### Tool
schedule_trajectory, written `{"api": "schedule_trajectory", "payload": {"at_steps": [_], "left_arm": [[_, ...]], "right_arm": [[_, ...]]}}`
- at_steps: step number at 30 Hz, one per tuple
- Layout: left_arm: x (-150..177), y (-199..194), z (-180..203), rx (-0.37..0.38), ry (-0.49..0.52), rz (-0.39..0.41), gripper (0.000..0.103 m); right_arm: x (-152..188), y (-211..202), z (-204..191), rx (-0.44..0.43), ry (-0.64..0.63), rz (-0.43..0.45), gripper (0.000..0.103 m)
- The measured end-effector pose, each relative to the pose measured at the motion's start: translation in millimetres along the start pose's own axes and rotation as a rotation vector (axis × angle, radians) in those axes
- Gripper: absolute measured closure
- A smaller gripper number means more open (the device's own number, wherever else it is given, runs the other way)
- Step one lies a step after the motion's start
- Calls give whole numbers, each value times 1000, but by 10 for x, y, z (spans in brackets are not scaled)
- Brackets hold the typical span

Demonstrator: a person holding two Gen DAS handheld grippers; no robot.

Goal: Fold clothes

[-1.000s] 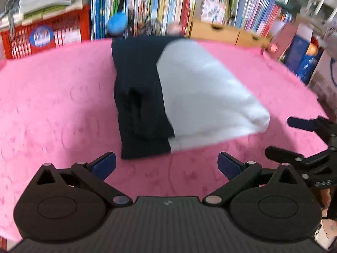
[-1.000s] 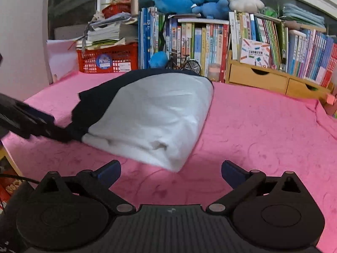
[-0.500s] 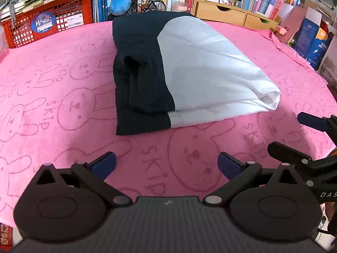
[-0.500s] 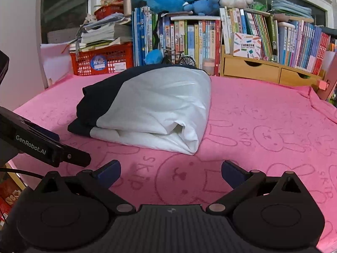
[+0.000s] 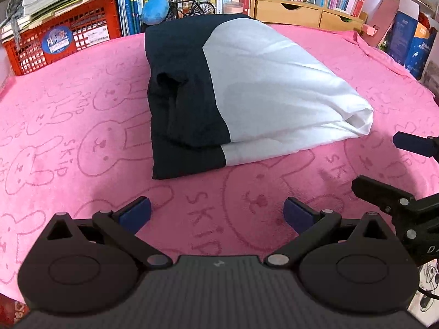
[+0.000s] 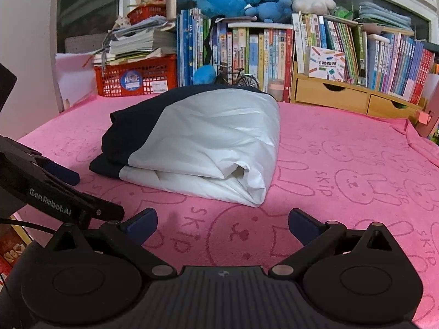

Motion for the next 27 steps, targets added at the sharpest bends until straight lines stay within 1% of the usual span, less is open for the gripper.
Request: {"api": "schedule_trajectory", "payload": {"at_steps": [7, 19, 27], "left_arm": [[-17, 16, -15, -9, -10, 20, 0], [-36, 31, -14, -20, -20, 13, 0], [-31, 29, -17, -21, -28, 22, 0]], "right_arm": [[13, 60, 20, 3, 12, -12, 0], [-68, 128, 2, -21, -21, -14, 0], [-23, 172, -57, -26, -27, -37, 0]]}}
Point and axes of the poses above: each gripper's, at about its wrist camera, not at the fingertips, and y roughly the way its jaws point, z to its right, x to its underside, the point moved 8 cm from there along y, roughly the way its jaws point
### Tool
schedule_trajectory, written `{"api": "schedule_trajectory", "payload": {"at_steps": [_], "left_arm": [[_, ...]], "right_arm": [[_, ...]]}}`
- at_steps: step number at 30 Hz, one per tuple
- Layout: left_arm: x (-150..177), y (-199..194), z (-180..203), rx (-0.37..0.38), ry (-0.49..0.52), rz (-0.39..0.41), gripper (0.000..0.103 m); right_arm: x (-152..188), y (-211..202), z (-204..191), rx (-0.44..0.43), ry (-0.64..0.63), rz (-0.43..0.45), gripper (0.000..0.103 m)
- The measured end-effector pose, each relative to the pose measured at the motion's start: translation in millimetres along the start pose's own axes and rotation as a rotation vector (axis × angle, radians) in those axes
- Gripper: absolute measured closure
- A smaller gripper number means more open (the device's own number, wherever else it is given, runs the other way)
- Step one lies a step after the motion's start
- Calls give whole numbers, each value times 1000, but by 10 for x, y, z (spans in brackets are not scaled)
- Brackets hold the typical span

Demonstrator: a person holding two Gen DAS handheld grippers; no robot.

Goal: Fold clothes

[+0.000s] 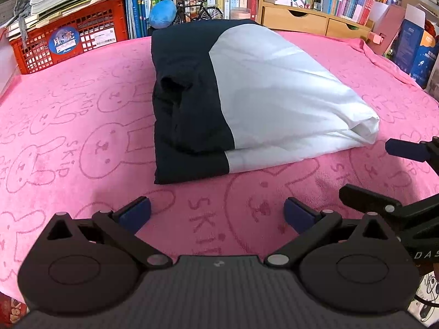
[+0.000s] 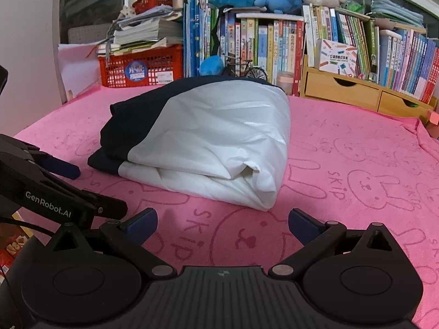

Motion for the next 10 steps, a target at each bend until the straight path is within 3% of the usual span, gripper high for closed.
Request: {"api": "schedule_trajectory", "payload": {"at_steps": [10], "left_arm": [[9, -11, 1, -4, -11, 17, 0]], "right_arm": [[19, 11, -1, -10, -1, -8, 0]]}}
Point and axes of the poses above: each gripper's, at about its wrist camera, not at the fingertips, and y roughly the way its jaws point, z to its right, x to its underside, the point moved 8 cm from there along y, roughly the way its jaws point
